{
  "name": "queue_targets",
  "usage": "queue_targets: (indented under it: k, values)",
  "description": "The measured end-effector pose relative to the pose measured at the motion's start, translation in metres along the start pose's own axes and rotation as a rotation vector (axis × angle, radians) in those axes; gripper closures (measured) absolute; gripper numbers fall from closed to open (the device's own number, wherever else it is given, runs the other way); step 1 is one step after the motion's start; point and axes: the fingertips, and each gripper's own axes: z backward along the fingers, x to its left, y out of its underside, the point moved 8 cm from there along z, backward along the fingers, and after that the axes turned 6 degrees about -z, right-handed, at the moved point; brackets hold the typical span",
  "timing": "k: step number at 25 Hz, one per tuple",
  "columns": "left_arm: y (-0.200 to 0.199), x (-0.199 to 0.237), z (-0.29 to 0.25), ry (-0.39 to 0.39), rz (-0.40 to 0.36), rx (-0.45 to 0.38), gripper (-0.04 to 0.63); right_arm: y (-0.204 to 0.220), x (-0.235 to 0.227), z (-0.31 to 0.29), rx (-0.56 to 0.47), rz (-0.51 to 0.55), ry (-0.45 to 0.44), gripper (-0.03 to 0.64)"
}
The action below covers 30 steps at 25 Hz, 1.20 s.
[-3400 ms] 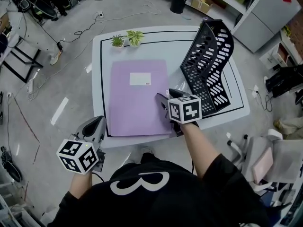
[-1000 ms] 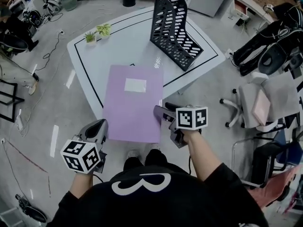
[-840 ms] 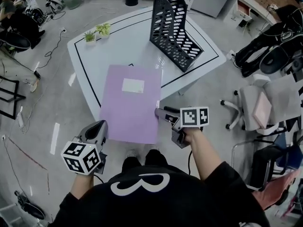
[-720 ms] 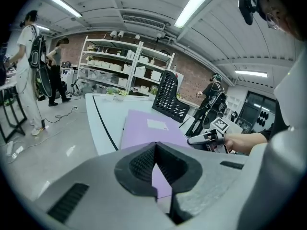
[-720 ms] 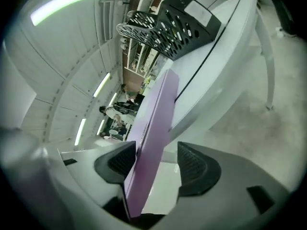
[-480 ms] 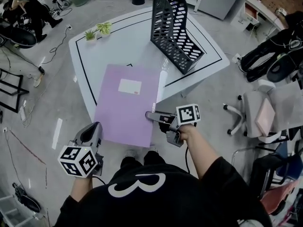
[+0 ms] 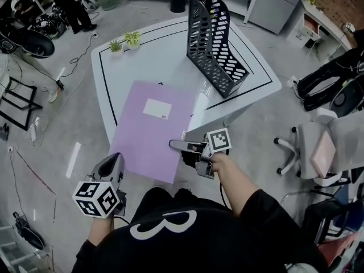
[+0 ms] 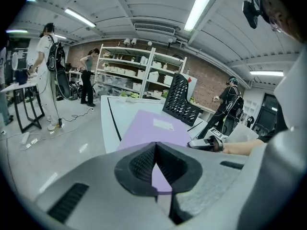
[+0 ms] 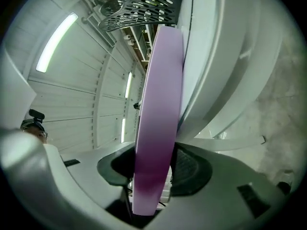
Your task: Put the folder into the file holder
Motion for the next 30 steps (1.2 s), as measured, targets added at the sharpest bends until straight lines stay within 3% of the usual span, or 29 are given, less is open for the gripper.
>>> queue_targets:
  k: [6,15,25,30]
  values:
    - [-0.003,-0.005,-0.001,-0.009,-0.006,-0.023,0.589,-0.001,-0.003,0.003,0.003,-0.003,0.025,0.44]
    - [-0.012,-0.016,0.002,0.005,-0.022,-0.046,0.589,0.0,0.026,0.007,-0.006,0.084,0.041,0.459]
    - [-0.037,-0.026,0.01,0.047,-0.052,-0.1,0.589,-0.013,0.104,0.022,-0.142,0.267,0.123,0.462]
    - [-0.055,-0.038,0.013,0.065,-0.073,-0.158,0.589,-0.023,0.151,0.055,-0.237,0.42,0.185,0.462]
